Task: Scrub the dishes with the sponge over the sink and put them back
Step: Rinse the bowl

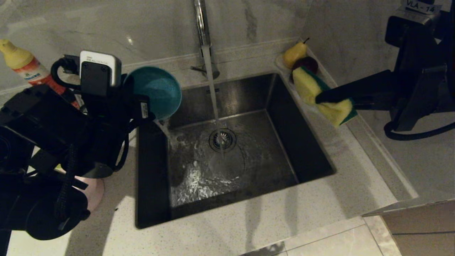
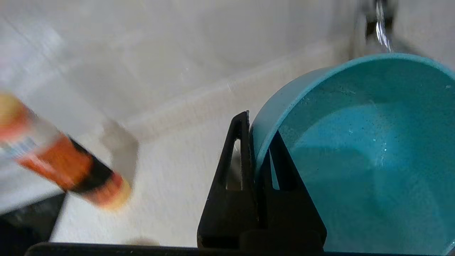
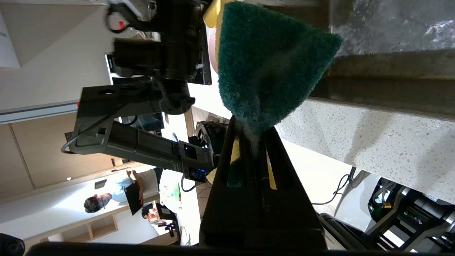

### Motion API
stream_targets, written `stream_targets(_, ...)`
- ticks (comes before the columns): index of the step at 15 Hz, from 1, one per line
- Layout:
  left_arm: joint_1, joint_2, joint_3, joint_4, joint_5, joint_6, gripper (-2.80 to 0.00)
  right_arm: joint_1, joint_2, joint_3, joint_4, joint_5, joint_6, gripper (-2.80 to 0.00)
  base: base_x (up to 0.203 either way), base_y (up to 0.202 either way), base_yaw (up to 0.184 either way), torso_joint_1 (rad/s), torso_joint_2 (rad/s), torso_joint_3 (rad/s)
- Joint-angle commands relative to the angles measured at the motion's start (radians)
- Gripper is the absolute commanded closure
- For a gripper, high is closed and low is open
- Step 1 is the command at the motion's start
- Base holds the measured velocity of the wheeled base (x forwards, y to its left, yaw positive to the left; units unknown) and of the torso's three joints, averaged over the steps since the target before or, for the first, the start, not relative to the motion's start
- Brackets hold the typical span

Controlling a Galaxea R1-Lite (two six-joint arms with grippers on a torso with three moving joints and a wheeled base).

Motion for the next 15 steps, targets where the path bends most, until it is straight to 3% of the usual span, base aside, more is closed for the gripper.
stream_targets(1, -0.002, -0.045, -0.028, -0.014, 0.000, 0.026, 0.00, 0.002, 0.011, 0.003, 0.004, 0.004, 0.005, 0.00, 0.000, 0.000, 0.000, 0.000, 0.00, 0.000)
stream_targets(6, -0.004, -0.083, -0.047, -0.090, -0.045, 0.033, 0.00, 0.011, 0.026, -0.012, 0.003, 0.002, 0.005, 0.00, 0.000, 0.000, 0.000, 0.000, 0.00, 0.000)
stream_targets(15, -0.003, -0.101, -0.118, -0.091, -0.121, 0.066, 0.00, 0.010, 0.047, 0.003, 0.003, 0.003, 0.005, 0.00, 0.000, 0.000, 0.000, 0.000, 0.00, 0.000)
